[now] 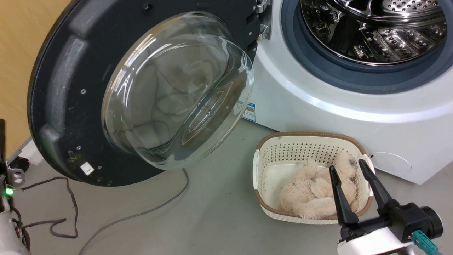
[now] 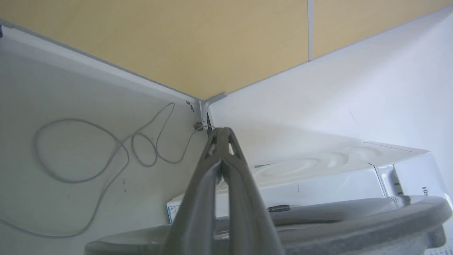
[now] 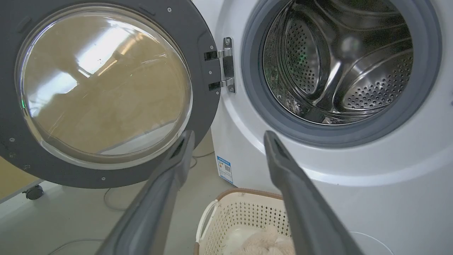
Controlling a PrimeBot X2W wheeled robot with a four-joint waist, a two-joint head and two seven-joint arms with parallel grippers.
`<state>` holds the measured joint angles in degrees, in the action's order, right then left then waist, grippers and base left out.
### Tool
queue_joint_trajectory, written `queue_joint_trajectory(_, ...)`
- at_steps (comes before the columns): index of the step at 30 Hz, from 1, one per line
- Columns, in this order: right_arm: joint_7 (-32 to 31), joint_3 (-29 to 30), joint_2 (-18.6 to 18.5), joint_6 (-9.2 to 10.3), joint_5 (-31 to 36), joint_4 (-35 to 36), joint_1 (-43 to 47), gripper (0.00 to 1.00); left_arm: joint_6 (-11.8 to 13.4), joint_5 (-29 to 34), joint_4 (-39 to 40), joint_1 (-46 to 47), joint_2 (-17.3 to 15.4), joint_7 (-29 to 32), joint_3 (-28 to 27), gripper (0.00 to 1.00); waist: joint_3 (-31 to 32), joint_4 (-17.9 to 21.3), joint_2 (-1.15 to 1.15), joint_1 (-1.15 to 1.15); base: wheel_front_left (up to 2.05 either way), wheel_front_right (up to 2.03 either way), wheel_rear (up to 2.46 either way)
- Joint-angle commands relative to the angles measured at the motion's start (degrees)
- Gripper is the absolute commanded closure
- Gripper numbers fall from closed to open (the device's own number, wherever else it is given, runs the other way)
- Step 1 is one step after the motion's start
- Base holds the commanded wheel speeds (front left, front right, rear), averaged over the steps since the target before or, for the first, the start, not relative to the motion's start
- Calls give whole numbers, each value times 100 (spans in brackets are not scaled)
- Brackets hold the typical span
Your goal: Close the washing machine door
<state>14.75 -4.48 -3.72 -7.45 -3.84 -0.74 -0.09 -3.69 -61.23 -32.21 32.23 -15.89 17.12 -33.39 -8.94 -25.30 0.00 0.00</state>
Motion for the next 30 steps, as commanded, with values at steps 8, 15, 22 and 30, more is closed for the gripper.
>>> queue_joint_trajectory(8, 25, 15, -19, -3, 47, 14, -122, 0, -64, -869, -206, 72, 17, 1435, -87, 100, 11, 78, 0, 0, 0, 0, 0)
queue_joint_trajectory(15, 25, 97, 14, -3, -8, -32, -76, 0, -216, -1188, 233, -350, 134, 2439, 168, 100, 193, 166, 0, 0, 0, 0, 0)
queue_joint_trajectory(22, 25, 244, 56, -3, -69, -36, 2, 0, -275, -1558, 1154, -1019, 443, 3556, 555, 100, 418, 348, 0, 0, 0, 0, 0)
queue_joint_trajectory(30, 25, 368, 79, -3, -123, -27, 89, 0, 21, -1658, 2571, -2023, 1021, 4318, 1169, 100, 568, 749, 0, 0, 0, 0, 0)
